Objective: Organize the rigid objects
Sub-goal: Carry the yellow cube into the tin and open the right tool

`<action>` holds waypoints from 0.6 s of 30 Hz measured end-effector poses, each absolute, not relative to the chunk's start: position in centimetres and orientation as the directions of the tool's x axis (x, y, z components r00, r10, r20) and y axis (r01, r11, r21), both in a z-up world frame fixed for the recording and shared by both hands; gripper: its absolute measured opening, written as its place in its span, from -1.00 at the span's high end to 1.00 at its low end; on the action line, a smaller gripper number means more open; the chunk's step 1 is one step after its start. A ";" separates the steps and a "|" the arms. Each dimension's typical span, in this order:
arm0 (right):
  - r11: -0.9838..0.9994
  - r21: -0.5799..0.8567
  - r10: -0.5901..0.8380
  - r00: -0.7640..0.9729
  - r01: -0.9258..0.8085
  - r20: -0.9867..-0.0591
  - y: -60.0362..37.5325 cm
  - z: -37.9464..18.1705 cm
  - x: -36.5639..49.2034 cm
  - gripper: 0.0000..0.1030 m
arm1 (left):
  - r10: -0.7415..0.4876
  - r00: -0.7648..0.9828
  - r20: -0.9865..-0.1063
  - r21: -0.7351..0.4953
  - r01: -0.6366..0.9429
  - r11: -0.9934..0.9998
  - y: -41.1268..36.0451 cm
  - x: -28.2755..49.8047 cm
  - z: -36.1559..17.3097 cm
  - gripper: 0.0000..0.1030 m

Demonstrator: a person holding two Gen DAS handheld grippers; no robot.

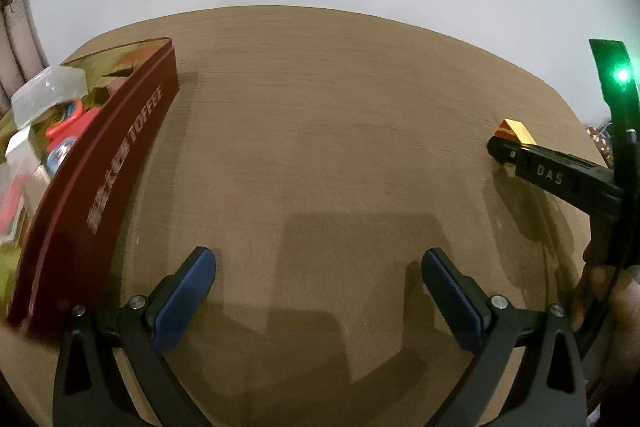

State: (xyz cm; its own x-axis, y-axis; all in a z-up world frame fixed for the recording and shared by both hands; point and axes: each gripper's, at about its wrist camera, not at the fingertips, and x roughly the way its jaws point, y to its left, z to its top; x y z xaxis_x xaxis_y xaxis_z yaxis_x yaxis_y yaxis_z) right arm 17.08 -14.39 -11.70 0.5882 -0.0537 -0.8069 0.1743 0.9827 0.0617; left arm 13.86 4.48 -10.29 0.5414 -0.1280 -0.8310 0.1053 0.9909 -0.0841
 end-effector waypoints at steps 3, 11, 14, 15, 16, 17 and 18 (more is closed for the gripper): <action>0.986 0.061 -0.043 0.585 0.157 -0.810 -14.2 -11.6 16.0 0.42 | -0.119 0.537 -0.835 -0.076 0.101 0.992 4.4 12.5 -10.2 -0.98; 0.993 0.056 -0.017 0.581 0.107 -0.813 -13.1 -10.7 13.8 0.42 | -0.128 0.548 -0.827 -0.071 0.125 0.990 5.7 10.2 -7.3 -0.98; 0.995 0.053 -0.010 0.584 0.090 -0.811 -12.7 -10.1 13.6 0.42 | -0.122 0.561 -0.819 -0.064 0.122 0.990 7.1 8.9 -5.8 -0.98; 0.995 0.051 -0.007 0.585 0.083 -0.811 -12.4 -9.9 13.5 0.42 | -0.117 0.567 -0.815 -0.059 0.120 0.991 7.7 8.6 -5.3 -0.98; 0.996 0.052 -0.003 0.585 0.077 -0.811 -12.2 -9.8 13.4 0.42 | -0.112 0.573 -0.812 -0.052 0.120 0.991 8.2 8.2 -4.9 -0.98; 0.996 0.051 0.002 0.586 0.068 -0.810 -12.0 -9.6 13.3 0.42 | -0.097 0.579 -0.809 -0.038 0.113 0.993 9.0 7.5 -4.4 -0.98; 0.997 0.048 0.006 0.589 0.056 -0.808 -11.9 -9.3 13.2 0.42 | -0.088 0.581 -0.809 -0.031 0.107 0.994 9.6 7.0 -4.2 -0.98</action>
State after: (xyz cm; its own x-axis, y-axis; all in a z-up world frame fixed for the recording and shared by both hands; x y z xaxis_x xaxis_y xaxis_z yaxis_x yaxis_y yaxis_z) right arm 13.24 -11.87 -9.28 0.5888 0.0060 -0.8083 0.0562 0.9972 0.0483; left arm 7.03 9.61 -4.16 0.5806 -0.0883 -0.8094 0.1072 0.9937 -0.0315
